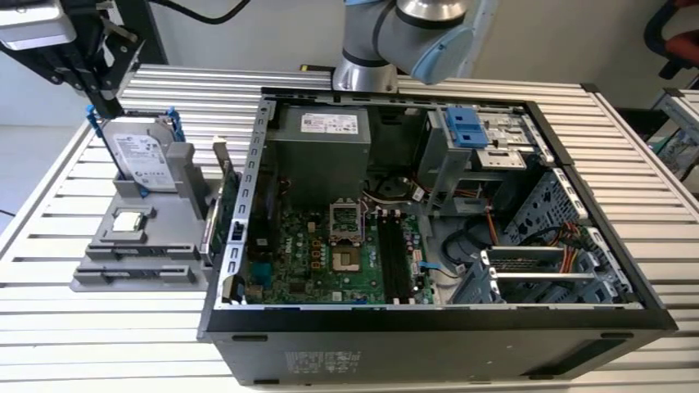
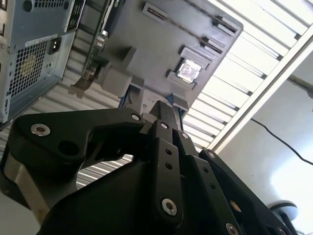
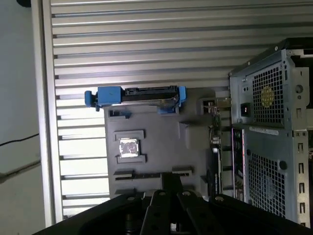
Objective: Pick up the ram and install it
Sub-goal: 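Reach for the ram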
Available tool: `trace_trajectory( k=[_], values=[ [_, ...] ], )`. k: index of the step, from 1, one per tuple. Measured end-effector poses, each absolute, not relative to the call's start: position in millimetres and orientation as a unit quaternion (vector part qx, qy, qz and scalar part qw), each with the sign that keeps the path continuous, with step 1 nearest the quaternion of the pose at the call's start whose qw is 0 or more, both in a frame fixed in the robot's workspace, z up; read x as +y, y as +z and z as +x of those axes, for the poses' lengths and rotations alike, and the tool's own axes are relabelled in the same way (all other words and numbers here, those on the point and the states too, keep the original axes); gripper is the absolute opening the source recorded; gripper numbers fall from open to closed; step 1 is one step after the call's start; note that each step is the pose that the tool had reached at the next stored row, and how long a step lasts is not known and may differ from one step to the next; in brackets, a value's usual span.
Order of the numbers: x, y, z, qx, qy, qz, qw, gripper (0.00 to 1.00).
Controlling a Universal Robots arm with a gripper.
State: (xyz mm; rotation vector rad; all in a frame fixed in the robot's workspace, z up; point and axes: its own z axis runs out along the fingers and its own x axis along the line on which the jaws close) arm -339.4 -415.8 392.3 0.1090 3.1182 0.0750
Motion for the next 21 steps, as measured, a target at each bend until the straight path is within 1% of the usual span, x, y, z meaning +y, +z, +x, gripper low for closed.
trace_trajectory(
  k=[21],
  values=[
    [-458, 390, -356, 0.999, 0.024, 0.025, 0.010, 0.00]
  ],
)
